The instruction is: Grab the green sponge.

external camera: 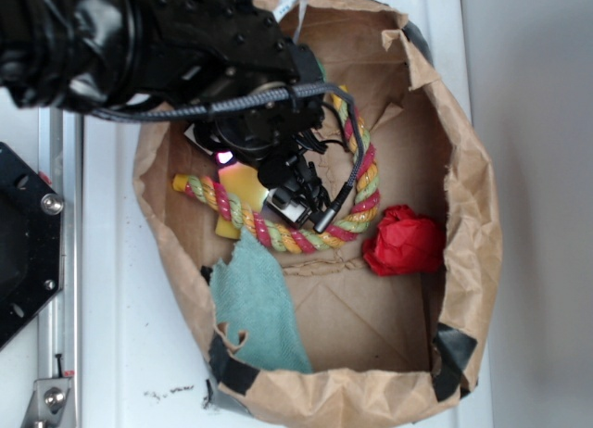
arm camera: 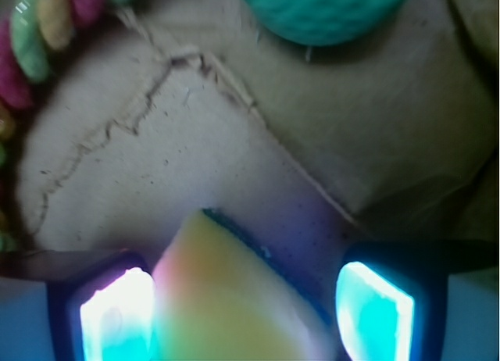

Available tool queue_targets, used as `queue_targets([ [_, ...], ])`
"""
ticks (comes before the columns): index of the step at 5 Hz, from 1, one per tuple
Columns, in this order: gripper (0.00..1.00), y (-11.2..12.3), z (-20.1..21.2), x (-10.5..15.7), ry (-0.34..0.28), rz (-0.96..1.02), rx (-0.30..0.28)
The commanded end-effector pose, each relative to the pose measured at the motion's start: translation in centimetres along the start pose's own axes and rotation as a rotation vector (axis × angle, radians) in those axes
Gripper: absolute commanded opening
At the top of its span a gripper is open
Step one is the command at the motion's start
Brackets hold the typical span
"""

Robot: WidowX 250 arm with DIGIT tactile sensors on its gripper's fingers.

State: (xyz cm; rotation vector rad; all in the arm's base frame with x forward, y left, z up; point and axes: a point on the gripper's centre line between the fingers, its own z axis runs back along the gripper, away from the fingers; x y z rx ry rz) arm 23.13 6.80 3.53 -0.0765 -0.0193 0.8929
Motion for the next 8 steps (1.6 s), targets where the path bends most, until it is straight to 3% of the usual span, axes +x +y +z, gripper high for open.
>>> queue_targets([
  [1, 0.00, 0.0, 0.6, -0.8, -0.023, 0.019, -0.052],
  [6, 0.00, 0.3, 0.4, -0.3, -0.073, 0.022, -0.021],
  [8, 0.00, 0.1, 1.3, 0.2, -0.098, -0.023, -0.042],
])
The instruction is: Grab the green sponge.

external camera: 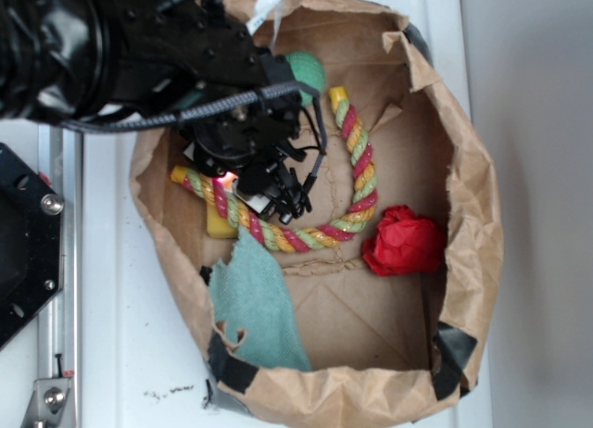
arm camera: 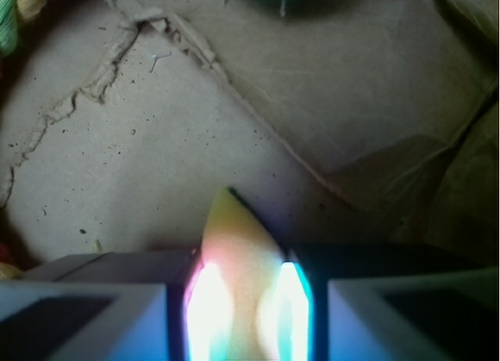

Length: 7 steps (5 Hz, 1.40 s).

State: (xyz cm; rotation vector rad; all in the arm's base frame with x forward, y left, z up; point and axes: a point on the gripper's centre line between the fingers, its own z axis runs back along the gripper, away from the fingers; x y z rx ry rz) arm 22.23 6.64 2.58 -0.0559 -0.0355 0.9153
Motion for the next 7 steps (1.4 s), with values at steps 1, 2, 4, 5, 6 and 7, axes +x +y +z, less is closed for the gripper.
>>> queue_targets([
  [1, 0.00, -1.1, 3.4, 2.3, -0.157, -0.257, -0.040],
  [2, 0.00, -2.6, 6.8, 2.9, -0.293, -0.420, -0.031],
  [4, 0.00, -9.7, 10.2, -0.4, -0.331, -0.650, -0.025],
  [5, 0.00, -10.4, 11.9, -1.3, -0.264, -0.791, -0.058],
  [6, 0.00, -9.8, 13.0, -1.3, -0.248, -0.818, -0.065],
  [7, 0.00, -8.8, 14.0, -0.5, -0.238, -0.809, -0.055],
])
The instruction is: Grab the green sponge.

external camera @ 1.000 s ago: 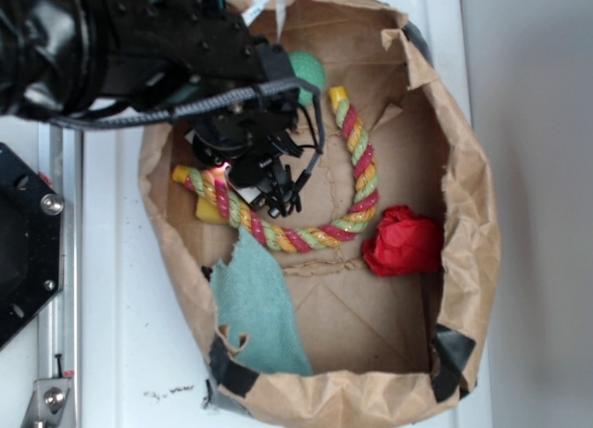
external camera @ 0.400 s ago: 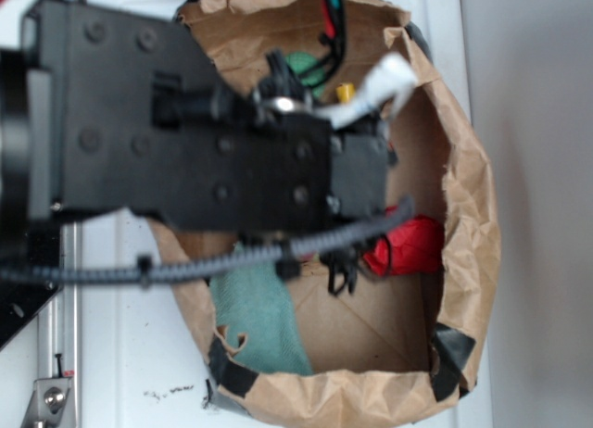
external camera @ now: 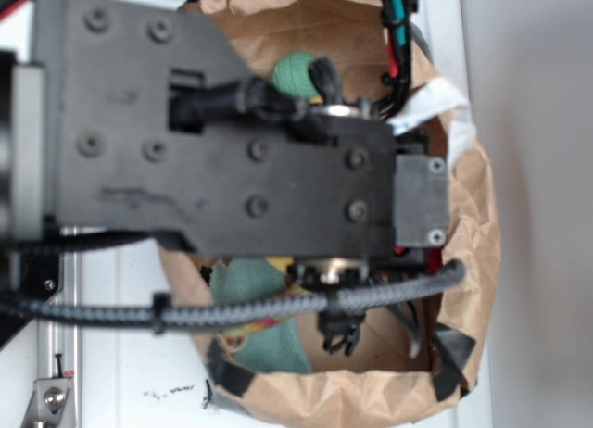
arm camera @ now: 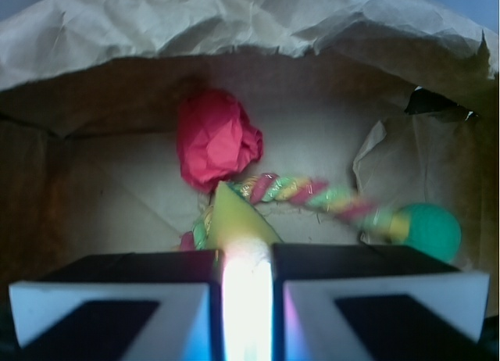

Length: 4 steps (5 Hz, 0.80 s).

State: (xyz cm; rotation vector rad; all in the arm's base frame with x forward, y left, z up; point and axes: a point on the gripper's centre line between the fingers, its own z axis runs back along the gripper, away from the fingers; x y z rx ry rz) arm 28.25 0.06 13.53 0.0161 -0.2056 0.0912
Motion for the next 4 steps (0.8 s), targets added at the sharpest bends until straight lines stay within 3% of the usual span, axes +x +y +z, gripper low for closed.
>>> queue_targets([
  [1, 0.00, 1.92, 4.26, 0.48, -0.094, 0.037, 0.000],
  [4, 0.00, 1.49, 4.86, -0.01, -0.132, 0.106, 0.053],
])
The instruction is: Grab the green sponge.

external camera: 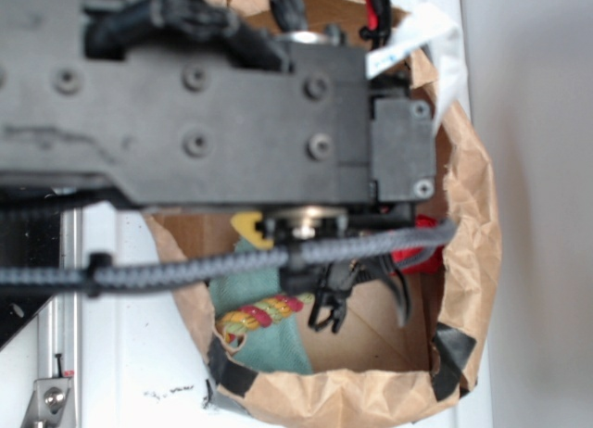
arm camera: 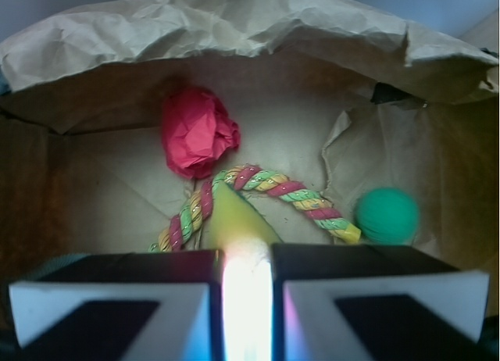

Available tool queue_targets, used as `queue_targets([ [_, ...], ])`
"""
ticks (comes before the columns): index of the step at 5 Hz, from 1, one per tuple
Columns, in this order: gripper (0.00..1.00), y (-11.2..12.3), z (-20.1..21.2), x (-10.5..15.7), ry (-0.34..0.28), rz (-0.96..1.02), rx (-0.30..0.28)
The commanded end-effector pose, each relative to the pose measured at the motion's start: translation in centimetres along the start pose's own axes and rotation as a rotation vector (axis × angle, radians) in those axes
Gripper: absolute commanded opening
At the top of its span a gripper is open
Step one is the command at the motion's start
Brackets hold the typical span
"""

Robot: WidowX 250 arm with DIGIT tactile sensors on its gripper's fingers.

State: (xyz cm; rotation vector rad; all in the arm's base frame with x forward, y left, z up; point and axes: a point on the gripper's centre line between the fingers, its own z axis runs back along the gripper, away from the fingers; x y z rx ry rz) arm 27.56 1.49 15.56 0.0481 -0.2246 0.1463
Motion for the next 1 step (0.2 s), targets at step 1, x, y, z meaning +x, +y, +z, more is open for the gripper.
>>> queue_targets([
  [1, 0.00, -0.14, 1.88, 0.17, -0.109, 0.049, 0.048],
])
